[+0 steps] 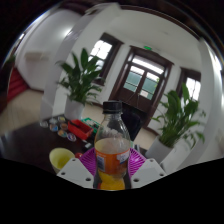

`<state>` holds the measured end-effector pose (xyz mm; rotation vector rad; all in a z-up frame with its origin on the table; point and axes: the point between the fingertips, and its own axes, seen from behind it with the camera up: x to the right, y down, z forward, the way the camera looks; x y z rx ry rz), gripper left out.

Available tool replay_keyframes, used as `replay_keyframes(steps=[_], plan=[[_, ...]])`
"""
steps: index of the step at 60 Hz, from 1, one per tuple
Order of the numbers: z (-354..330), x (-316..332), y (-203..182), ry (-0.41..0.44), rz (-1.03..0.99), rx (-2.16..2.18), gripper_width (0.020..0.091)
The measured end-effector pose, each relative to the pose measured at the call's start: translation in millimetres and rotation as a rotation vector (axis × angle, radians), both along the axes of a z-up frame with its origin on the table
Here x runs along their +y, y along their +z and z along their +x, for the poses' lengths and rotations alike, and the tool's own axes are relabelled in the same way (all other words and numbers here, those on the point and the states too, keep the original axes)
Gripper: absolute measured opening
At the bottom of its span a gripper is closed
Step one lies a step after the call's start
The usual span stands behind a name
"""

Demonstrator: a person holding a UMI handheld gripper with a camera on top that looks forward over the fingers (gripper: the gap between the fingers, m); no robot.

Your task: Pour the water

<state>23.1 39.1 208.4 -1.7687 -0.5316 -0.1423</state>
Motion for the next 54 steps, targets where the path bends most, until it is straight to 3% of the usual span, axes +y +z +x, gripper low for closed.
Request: replay_keyframes(steps=[9, 27, 43, 54], plan=[[3.6, 8.0, -23.1, 0.000, -0.041, 0.271, 0.0370], [10.7, 18.5, -84.3, -0.006, -0.065, 0.335, 0.0382], [18.2, 12.4, -77.2, -0.013, 0.005, 0.383, 0.0372], [20.0, 7.2, -78.9, -0.019, -0.011, 0.392, 0.0512]])
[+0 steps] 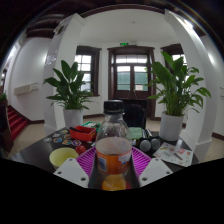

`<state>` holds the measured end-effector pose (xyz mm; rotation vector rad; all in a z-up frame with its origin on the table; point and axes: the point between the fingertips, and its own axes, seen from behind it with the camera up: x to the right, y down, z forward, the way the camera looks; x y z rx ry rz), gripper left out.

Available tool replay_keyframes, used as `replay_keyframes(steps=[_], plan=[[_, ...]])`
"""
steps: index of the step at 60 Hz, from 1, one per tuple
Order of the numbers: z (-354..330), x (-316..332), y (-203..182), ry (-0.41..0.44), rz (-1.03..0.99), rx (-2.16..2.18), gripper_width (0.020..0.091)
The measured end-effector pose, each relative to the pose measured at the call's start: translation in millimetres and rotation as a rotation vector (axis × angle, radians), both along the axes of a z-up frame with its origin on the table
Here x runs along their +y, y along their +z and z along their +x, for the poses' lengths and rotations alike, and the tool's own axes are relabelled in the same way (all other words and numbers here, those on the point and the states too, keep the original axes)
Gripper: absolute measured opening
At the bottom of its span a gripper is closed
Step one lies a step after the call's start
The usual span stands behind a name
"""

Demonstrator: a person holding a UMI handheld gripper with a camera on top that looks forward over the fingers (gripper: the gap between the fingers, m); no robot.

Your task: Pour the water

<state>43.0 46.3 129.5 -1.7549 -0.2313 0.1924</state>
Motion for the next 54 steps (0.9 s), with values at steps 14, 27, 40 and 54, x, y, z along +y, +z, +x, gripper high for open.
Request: replay_keyframes(steps=[14, 27, 40, 54], plan=[[17.9, -48.0, -13.8, -0.055, -0.047, -0.036, 0.0855], [32.4, -119.5, -17.2, -0.102, -0.102, 0.006, 0.0856], [62.2, -162.4, 9.6, -0.149, -0.111, 0.066, 0.0858], [101.1, -188.9, 55.2, -0.212, -0.020, 0.036, 0.0842]])
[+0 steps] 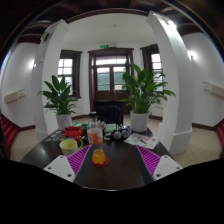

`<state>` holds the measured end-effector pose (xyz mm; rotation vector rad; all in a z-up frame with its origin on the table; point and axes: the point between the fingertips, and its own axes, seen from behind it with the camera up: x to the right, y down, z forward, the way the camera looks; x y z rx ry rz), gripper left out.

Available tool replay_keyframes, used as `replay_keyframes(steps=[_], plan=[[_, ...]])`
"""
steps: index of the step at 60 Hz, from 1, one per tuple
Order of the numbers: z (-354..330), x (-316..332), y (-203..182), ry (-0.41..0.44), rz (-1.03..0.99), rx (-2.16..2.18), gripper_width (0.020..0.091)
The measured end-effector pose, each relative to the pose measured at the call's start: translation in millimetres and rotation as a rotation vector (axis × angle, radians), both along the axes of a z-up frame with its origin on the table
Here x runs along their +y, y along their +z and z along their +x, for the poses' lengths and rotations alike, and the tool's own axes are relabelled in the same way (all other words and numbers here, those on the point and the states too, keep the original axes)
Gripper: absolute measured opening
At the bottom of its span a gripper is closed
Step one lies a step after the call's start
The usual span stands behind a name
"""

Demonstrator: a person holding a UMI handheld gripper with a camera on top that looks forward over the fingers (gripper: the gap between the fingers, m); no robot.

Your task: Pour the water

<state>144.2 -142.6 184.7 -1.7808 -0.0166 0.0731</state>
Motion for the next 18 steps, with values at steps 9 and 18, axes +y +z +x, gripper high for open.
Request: replay_keyframes(steps=[9, 18], plan=[[9.2, -12.5, 16.9, -0.029, 0.036, -0.008, 0.0845], [12.3, -19.1, 23.7, -0.032, 0.050, 0.014, 0.0843]])
